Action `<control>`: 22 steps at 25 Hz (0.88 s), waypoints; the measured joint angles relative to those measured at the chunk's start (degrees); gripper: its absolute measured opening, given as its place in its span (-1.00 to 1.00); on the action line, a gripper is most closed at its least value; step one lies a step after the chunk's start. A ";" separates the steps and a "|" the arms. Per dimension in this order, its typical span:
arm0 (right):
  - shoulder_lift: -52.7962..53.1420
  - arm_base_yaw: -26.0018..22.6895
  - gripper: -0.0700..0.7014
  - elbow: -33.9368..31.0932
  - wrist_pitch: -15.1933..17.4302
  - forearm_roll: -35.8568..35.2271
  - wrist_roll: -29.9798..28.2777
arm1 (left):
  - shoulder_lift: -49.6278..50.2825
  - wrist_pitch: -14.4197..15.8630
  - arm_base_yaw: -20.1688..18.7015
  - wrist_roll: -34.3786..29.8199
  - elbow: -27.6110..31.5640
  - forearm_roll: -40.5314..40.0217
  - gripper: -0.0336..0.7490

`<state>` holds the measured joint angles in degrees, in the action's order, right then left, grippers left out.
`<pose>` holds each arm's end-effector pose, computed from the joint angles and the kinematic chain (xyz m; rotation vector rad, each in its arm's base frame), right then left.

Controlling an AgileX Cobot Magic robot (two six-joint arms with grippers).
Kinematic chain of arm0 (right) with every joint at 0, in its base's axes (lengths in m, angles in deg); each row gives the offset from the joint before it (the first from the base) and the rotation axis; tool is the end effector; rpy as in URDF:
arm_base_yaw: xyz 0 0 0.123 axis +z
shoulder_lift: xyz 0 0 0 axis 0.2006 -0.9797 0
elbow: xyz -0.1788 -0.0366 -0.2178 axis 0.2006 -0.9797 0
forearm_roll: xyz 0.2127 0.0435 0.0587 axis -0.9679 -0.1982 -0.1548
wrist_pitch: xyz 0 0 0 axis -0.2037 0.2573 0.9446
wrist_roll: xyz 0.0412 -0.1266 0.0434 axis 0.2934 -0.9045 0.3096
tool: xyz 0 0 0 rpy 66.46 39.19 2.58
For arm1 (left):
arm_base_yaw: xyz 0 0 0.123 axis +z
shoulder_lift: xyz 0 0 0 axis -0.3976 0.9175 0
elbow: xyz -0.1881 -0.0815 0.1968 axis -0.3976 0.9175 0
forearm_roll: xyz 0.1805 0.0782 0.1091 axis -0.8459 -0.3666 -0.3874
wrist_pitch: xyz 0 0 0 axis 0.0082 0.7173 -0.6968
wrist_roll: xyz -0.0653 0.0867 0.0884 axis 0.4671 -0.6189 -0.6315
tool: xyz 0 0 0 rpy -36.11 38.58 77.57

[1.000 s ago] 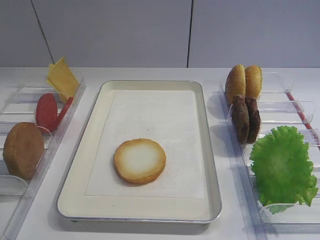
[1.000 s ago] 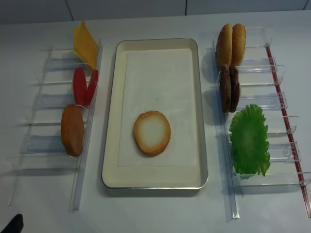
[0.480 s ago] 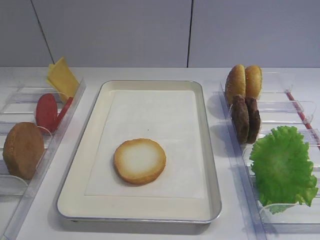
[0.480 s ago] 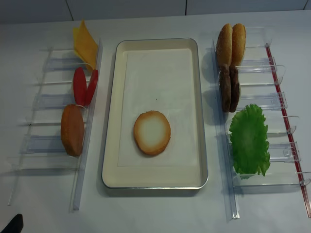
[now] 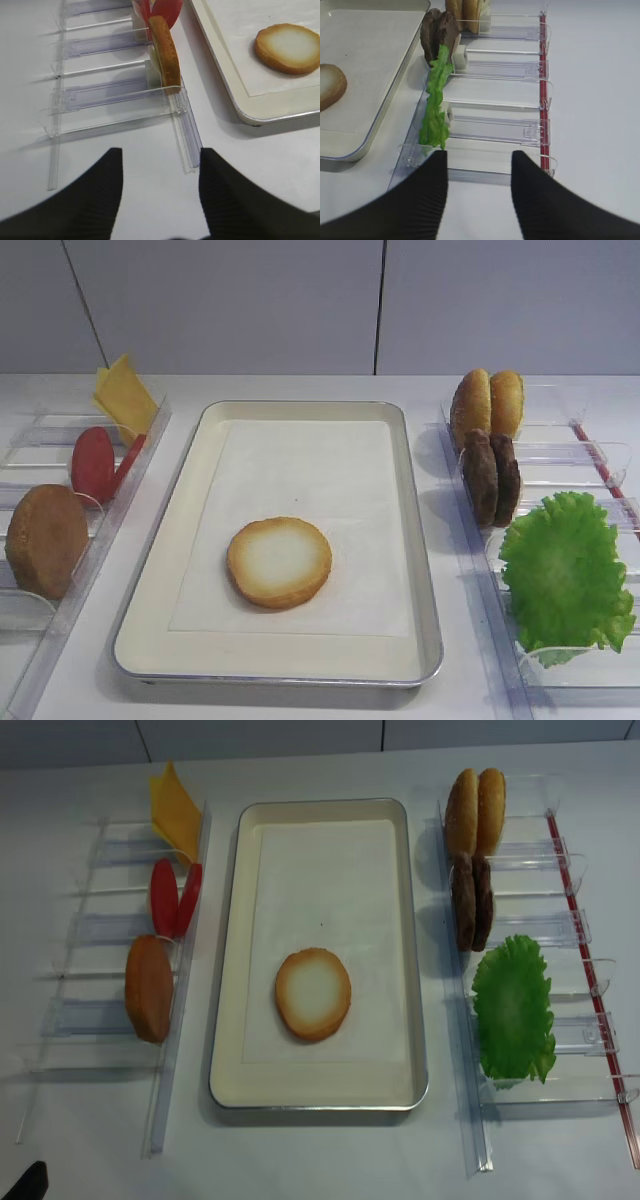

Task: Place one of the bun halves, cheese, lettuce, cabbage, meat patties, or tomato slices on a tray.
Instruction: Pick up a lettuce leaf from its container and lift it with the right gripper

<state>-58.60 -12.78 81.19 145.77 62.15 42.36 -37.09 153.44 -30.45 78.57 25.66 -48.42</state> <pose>0.0135 0.0234 0.2283 -0.0986 2.1333 0.1578 0.0053 -0.0021 0.2247 0.1521 2.1527 -0.0751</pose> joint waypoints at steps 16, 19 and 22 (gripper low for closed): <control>-36.34 0.00 0.55 14.18 -1.91 -10.10 -2.42 | 0.00 0.00 0.00 0.00 0.00 0.00 -0.08; -43.95 0.00 0.55 16.84 -1.91 -12.35 -3.90 | 0.00 0.00 0.00 0.00 0.00 0.00 -0.08; -50.14 0.00 0.55 18.21 -2.24 -13.31 -5.21 | 0.00 0.00 0.00 0.00 0.00 0.00 -0.08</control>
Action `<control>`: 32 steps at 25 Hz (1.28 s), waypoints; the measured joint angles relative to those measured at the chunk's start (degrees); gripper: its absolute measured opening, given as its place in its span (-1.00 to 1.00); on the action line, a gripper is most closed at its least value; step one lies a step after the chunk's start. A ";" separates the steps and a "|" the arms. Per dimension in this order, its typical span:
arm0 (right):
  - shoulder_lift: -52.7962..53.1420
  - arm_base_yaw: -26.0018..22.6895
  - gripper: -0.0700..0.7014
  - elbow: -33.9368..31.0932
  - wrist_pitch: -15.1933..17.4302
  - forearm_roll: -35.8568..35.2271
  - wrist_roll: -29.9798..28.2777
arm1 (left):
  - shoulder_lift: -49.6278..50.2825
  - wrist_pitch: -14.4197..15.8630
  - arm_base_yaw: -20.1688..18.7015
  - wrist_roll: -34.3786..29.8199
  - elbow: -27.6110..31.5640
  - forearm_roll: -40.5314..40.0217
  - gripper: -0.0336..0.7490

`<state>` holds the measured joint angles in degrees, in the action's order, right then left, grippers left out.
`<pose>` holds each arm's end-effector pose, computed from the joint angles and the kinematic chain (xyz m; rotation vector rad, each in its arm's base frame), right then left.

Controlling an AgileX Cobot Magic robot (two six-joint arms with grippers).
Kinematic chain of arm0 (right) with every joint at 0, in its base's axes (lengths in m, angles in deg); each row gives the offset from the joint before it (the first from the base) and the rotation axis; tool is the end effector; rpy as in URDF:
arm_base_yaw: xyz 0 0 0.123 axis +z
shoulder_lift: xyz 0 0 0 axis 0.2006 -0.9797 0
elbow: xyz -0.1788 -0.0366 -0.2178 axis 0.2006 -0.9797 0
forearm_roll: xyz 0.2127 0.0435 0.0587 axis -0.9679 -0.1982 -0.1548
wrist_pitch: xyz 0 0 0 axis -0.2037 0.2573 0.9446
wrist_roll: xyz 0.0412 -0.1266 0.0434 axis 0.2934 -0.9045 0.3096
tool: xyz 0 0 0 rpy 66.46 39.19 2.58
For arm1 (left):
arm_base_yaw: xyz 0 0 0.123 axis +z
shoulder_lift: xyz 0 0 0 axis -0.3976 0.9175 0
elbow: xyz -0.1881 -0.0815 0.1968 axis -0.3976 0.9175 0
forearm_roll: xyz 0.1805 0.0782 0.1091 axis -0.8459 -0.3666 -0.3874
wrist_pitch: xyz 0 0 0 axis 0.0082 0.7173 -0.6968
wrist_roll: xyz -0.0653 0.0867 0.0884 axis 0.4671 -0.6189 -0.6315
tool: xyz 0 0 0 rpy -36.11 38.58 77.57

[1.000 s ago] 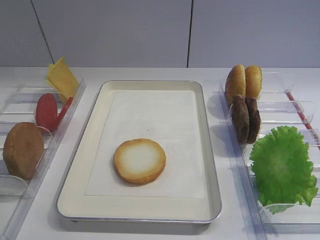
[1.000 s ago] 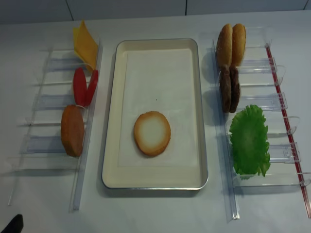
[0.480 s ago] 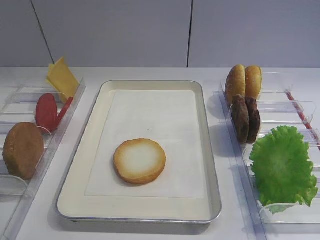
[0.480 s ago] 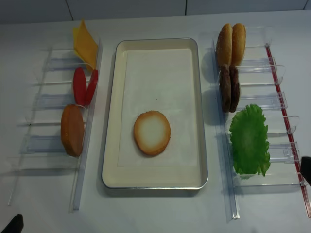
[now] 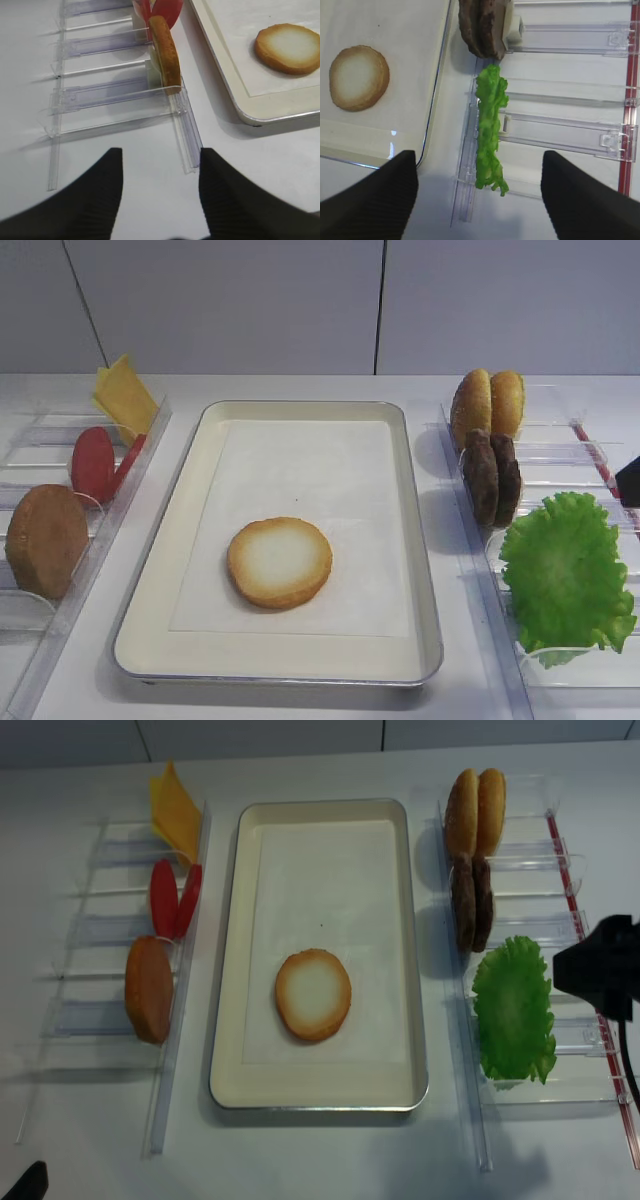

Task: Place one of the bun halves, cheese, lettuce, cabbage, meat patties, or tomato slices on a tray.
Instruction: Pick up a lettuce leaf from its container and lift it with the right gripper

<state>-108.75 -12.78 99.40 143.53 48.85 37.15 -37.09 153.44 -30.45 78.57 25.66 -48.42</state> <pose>0.1413 0.0477 0.2748 -0.0844 2.5892 0.4812 0.0053 -0.0021 0.2247 0.1521 2.1527 -0.0751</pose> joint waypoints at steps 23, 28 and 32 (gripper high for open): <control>-12.71 6.88 0.40 1.60 -6.52 2.24 0.28 | 0.00 0.00 0.00 0.00 0.00 0.00 -0.08; -13.49 6.88 0.36 1.60 -6.63 2.05 0.28 | 0.00 0.00 0.00 0.00 0.00 0.00 -0.08; -14.51 6.88 0.36 1.60 -6.53 2.05 0.28 | 0.00 0.00 0.00 0.00 0.00 0.00 -0.08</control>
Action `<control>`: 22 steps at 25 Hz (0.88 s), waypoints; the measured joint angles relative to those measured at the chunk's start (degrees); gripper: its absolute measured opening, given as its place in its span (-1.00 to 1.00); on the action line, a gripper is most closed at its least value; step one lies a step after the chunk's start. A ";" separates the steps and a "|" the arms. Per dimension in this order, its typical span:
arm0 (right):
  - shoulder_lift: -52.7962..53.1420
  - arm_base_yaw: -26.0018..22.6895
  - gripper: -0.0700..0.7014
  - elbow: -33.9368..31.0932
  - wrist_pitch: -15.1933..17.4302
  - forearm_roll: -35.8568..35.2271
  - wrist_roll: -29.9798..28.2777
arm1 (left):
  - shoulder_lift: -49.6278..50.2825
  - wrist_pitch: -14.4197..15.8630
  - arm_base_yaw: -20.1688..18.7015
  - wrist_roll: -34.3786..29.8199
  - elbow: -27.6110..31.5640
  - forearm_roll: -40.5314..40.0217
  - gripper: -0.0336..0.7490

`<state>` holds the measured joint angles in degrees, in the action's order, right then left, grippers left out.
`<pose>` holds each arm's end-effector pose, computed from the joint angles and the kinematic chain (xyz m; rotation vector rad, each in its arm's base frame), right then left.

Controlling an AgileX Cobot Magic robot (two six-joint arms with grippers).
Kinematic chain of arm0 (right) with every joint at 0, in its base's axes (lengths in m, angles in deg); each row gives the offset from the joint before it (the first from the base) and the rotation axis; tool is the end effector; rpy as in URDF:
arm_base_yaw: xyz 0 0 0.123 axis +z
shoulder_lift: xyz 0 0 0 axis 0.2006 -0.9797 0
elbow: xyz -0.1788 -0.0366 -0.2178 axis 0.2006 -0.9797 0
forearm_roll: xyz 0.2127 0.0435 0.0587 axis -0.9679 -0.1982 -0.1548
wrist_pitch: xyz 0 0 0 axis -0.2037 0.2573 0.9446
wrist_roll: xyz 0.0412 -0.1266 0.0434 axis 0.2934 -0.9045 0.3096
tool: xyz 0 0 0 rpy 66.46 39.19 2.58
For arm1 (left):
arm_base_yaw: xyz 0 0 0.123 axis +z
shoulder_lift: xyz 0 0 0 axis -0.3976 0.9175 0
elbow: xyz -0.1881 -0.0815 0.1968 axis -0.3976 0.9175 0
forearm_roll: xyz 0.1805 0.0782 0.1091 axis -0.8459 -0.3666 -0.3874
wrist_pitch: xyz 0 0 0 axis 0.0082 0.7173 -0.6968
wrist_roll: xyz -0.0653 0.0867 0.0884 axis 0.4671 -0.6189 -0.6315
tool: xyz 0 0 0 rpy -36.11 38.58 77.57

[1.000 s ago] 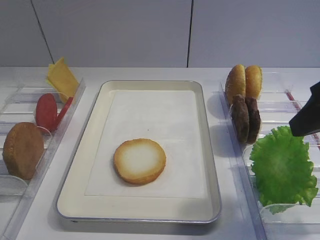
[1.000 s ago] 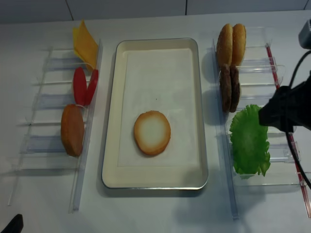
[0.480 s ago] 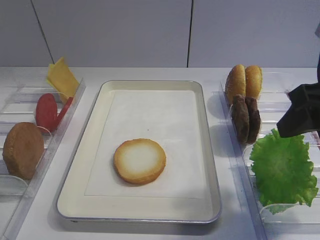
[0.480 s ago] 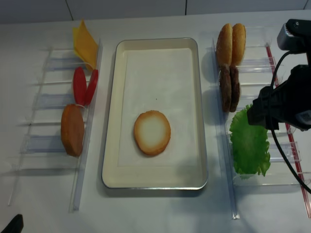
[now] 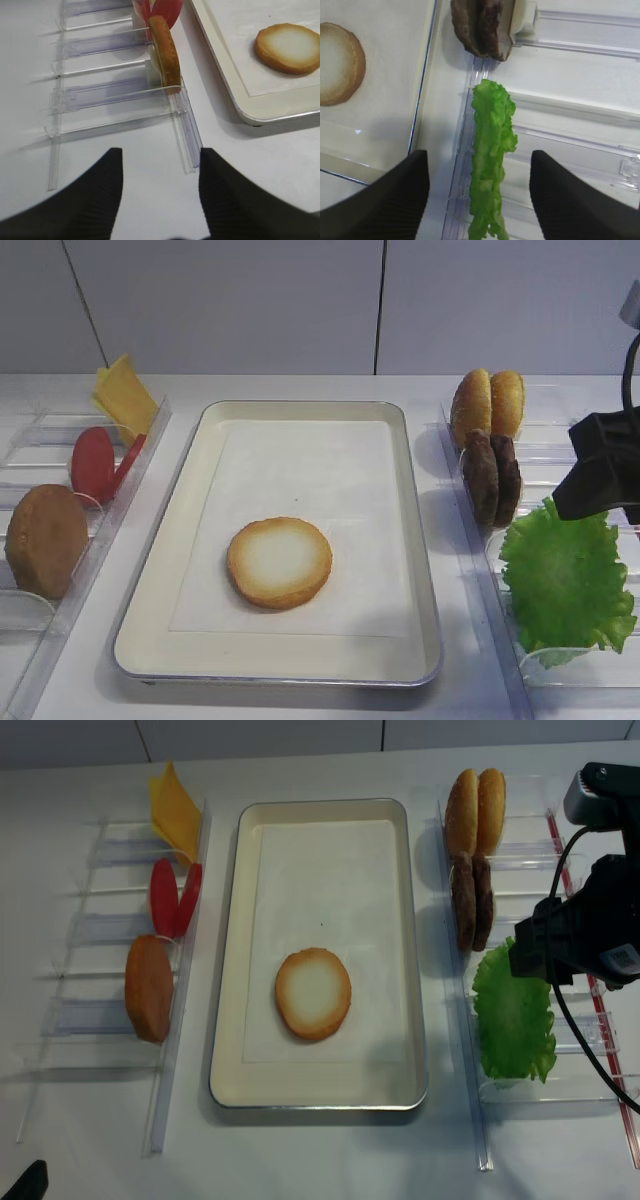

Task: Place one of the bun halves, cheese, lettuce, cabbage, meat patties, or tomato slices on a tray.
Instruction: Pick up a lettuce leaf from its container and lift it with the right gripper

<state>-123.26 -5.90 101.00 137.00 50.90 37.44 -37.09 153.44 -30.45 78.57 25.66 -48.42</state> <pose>0.1876 0.0624 0.2445 -0.1737 2.7230 0.4705 0.0053 -0.0021 0.2247 0.1521 2.1527 -0.0751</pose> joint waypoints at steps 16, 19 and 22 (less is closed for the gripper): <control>-0.49 0.00 0.12 0.00 -0.10 0.00 0.08 | 0.00 0.00 0.00 0.00 0.00 0.00 -0.08; -0.49 0.00 0.09 0.00 -0.10 0.00 0.32 | 0.00 0.00 0.00 0.00 0.00 0.00 -0.08; -0.63 0.00 0.08 0.00 -0.19 0.00 0.46 | 0.00 0.00 0.00 0.00 0.00 0.00 -0.08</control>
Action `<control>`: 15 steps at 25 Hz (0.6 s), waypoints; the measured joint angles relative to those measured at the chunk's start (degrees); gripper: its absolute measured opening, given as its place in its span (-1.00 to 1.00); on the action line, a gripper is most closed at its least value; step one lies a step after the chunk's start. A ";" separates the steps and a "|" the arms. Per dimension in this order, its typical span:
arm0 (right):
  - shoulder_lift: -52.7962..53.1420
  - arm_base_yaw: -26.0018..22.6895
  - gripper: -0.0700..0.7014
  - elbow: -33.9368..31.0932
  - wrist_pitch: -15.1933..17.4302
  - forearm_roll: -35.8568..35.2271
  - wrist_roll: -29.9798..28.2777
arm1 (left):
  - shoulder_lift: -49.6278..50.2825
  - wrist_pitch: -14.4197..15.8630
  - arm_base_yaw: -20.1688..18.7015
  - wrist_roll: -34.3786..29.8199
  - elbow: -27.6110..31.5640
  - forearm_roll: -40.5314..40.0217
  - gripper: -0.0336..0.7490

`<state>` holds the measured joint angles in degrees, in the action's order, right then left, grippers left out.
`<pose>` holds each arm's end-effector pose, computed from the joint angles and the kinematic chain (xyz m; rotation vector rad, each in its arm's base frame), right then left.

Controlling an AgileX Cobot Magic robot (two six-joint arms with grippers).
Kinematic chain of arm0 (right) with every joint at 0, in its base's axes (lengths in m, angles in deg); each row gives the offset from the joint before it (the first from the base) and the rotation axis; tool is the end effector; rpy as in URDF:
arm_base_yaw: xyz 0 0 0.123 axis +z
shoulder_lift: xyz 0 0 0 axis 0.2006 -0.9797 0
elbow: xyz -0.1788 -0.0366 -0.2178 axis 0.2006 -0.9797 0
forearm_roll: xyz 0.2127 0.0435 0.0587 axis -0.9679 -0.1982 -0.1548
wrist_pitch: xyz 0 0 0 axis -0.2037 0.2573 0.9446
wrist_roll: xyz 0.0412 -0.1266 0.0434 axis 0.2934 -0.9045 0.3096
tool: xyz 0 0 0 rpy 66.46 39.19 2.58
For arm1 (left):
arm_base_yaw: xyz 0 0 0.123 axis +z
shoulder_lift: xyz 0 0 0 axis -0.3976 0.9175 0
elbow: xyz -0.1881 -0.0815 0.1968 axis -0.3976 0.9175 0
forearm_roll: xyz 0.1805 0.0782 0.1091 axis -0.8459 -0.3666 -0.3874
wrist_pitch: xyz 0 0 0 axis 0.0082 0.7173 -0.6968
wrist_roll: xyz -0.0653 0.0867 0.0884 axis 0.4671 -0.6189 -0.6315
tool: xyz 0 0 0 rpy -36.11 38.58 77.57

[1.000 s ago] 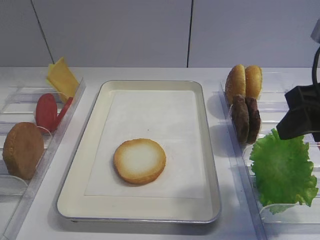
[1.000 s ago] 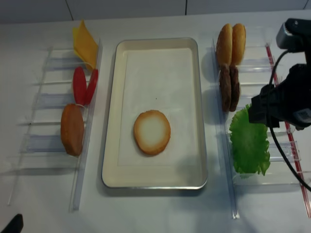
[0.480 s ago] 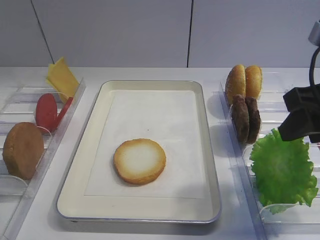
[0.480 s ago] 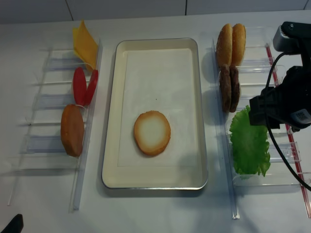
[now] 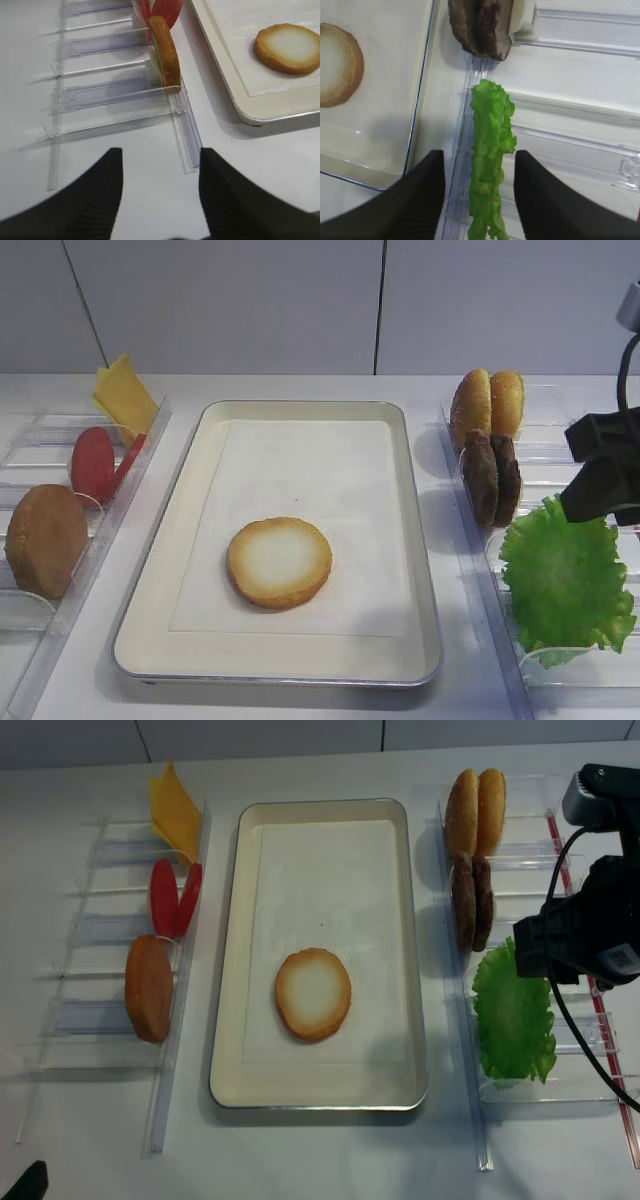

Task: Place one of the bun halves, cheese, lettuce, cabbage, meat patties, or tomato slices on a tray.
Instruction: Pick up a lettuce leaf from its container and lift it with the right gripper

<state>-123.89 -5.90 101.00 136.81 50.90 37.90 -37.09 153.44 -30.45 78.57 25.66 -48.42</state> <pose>0.1894 0.0624 0.2425 -0.1599 2.7325 0.4726 0.0053 -0.0021 0.2247 0.1521 2.1527 -0.0751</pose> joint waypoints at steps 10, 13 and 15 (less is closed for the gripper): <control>-1.74 0.00 0.07 0.00 0.10 0.00 0.24 | 0.00 0.00 0.00 0.00 0.00 0.00 -0.08; -1.74 0.00 0.01 0.00 0.10 0.10 0.24 | 0.00 0.00 0.00 0.00 0.00 0.00 -0.08; -1.74 0.00 -0.04 0.00 0.10 0.10 0.24 | 0.00 0.00 0.00 0.00 0.00 0.00 -0.08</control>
<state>-125.63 -5.90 101.00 136.92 51.00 38.14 -37.09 153.44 -30.45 78.57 25.66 -48.42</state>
